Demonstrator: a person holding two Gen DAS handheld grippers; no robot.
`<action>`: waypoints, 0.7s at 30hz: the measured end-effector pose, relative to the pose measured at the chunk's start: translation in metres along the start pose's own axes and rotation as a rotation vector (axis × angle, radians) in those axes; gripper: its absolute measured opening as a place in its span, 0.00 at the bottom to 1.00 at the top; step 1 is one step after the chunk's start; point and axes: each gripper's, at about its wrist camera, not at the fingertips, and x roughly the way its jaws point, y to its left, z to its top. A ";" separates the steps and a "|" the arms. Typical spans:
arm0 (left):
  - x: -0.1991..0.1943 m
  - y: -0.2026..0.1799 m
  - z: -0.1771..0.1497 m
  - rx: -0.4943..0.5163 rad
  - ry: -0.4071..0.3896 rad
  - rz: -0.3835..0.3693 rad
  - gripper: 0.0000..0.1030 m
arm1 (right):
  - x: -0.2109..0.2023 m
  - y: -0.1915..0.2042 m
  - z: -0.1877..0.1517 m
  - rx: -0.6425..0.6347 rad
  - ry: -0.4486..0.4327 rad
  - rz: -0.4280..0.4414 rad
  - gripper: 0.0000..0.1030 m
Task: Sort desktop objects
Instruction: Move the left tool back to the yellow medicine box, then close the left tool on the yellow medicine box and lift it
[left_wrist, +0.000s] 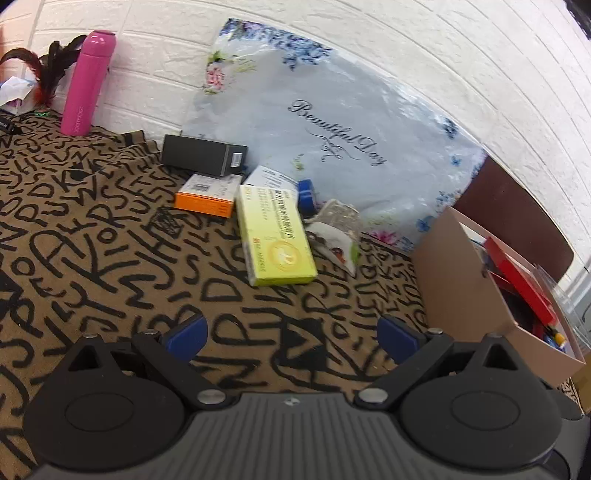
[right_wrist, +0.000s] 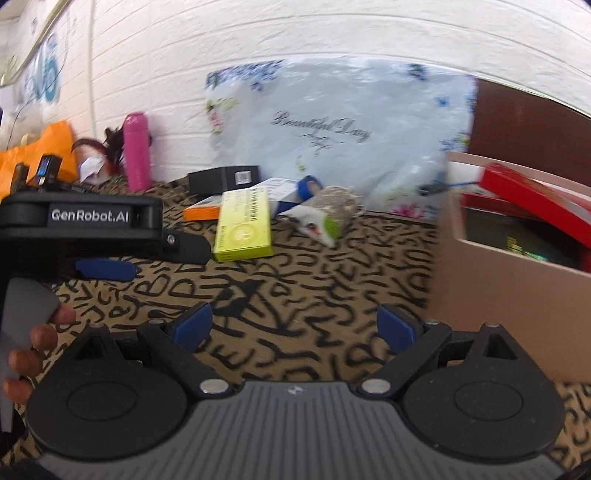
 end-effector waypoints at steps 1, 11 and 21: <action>0.004 0.005 0.003 -0.009 0.005 0.004 0.98 | 0.006 0.004 0.002 -0.012 0.003 0.002 0.91; 0.055 0.030 0.036 -0.015 0.037 -0.016 0.97 | 0.073 0.031 0.028 -0.144 0.020 0.041 0.91; 0.108 0.041 0.056 0.007 0.102 -0.043 0.88 | 0.133 0.039 0.042 -0.181 0.048 0.064 0.89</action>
